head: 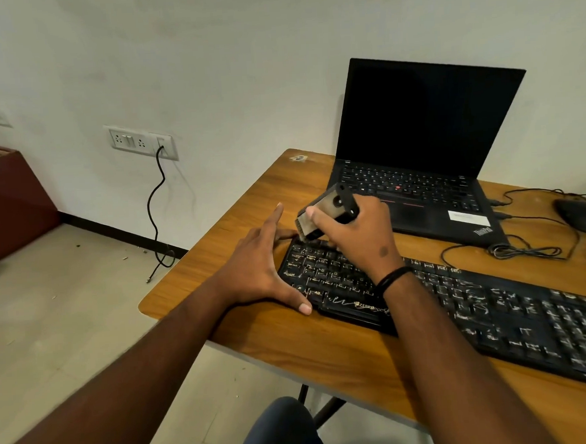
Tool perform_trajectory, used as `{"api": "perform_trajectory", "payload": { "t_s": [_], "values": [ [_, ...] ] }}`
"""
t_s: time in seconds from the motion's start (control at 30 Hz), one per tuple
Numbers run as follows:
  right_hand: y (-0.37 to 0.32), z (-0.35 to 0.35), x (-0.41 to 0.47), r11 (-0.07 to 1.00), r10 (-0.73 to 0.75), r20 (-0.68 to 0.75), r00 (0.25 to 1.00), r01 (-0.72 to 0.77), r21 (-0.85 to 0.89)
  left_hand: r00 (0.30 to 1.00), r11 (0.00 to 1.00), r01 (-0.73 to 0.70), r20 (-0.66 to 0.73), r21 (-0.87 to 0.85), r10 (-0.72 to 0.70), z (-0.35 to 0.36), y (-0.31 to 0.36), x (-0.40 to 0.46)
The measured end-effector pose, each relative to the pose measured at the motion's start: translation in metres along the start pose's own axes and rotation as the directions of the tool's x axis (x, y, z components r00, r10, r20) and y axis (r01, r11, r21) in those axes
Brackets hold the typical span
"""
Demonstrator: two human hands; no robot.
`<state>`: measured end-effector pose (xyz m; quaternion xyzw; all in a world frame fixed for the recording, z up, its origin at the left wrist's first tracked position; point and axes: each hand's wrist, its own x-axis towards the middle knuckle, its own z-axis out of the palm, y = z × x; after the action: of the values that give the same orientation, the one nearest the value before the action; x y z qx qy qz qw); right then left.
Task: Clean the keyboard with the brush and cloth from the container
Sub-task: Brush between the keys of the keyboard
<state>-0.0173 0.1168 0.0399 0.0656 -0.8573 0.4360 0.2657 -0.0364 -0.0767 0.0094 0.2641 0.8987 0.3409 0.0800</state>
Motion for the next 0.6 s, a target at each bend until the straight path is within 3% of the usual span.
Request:
{"api": "perform_trajectory", "payload": {
  "t_s": [0.13, 0.27, 0.37, 0.6],
  "values": [
    [0.001, 0.014, -0.002, 0.996, -0.029, 0.127, 0.991, 0.039, -0.074, 1.000, 1.000, 0.023, -0.006, -0.022, -0.023, 0.001, -0.001, 0.001],
    [0.003, 0.016, -0.002, 0.995, -0.021, 0.041, 0.999, 0.025, -0.093, 1.000, 0.999, 0.020, -0.005, -0.029, -0.021, 0.001, -0.004, 0.002],
    [0.002, 0.018, -0.004, 0.999, -0.004, 0.118, 0.993, 0.009, -0.039, 1.000, 0.999, 0.022, -0.001, -0.034, -0.022, 0.001, -0.004, 0.002],
    [0.004, 0.016, -0.003, 0.980, -0.087, 0.068, 0.994, 0.097, -0.172, 1.000, 1.000, 0.009, -0.007, -0.020, -0.009, 0.000, -0.002, 0.002]
  ]
}}
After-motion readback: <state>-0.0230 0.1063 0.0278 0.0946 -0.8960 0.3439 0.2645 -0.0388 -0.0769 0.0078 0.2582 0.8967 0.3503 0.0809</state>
